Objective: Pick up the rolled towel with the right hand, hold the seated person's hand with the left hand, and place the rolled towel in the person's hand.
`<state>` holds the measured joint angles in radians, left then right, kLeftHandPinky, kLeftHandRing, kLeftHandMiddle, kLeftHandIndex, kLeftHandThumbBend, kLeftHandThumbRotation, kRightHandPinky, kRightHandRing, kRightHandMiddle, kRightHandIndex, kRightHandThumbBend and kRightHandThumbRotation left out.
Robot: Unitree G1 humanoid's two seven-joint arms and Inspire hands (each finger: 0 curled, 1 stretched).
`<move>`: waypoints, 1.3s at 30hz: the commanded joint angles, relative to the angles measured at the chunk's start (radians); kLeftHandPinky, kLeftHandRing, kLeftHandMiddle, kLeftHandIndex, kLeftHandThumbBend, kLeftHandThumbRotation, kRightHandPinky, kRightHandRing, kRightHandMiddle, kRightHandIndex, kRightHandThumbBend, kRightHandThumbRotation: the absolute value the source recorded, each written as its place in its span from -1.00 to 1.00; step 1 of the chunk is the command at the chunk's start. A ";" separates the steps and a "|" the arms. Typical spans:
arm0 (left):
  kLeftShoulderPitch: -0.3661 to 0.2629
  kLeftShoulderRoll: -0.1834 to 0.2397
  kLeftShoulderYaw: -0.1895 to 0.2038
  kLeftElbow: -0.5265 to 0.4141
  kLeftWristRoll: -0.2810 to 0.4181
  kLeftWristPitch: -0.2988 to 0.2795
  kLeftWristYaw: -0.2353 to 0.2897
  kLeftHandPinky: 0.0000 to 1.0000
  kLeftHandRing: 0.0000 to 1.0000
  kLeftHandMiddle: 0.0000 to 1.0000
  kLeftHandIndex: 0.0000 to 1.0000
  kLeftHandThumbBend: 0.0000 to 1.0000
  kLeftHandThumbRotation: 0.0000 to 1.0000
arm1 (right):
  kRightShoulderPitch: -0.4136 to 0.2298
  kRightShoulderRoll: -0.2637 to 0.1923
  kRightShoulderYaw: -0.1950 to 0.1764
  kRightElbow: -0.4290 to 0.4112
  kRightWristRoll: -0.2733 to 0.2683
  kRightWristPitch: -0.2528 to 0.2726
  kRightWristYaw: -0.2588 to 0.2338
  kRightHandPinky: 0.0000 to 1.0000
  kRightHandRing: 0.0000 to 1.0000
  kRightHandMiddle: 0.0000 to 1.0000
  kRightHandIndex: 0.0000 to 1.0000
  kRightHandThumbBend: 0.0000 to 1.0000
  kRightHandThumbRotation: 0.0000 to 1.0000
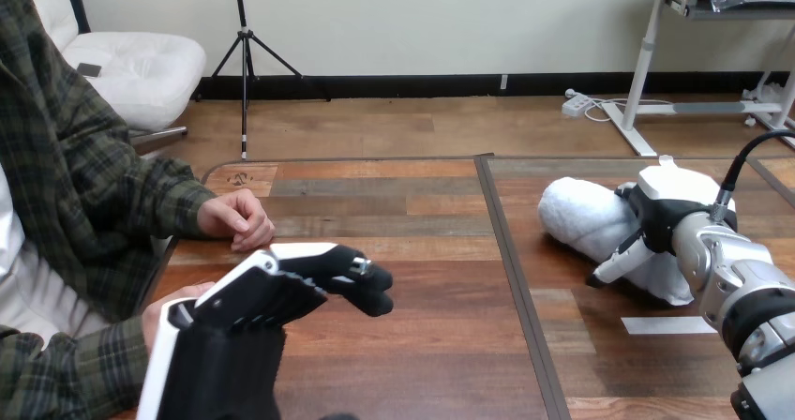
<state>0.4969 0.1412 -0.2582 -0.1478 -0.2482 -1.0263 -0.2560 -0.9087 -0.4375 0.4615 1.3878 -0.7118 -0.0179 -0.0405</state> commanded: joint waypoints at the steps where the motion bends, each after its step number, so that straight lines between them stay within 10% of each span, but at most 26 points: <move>1: -0.011 -0.005 0.013 -0.051 -0.003 -0.045 -0.001 -0.01 0.07 0.21 0.23 0.85 0.13 | 0.008 0.011 -0.022 0.005 0.018 -0.025 -0.038 0.36 0.48 0.53 0.52 0.96 -0.72; 18: 0.003 0.018 -0.015 -0.067 -0.066 -0.049 -0.014 0.04 0.09 0.22 0.25 0.83 0.14 | 0.021 0.024 -0.080 0.002 0.069 -0.058 -0.074 0.05 0.06 0.09 0.15 0.87 -0.99; 39: 0.003 0.003 -0.013 -0.078 -0.064 -0.049 -0.025 0.07 0.09 0.21 0.22 0.71 0.20 | 0.025 0.027 -0.138 -0.003 0.130 -0.101 -0.019 0.07 0.05 0.02 -0.05 0.84 -1.00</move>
<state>0.5329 0.1532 -0.2757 -0.1889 -0.3265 -1.0602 -0.2755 -0.8962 -0.4375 0.3392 1.3873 -0.6004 -0.1000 -0.0876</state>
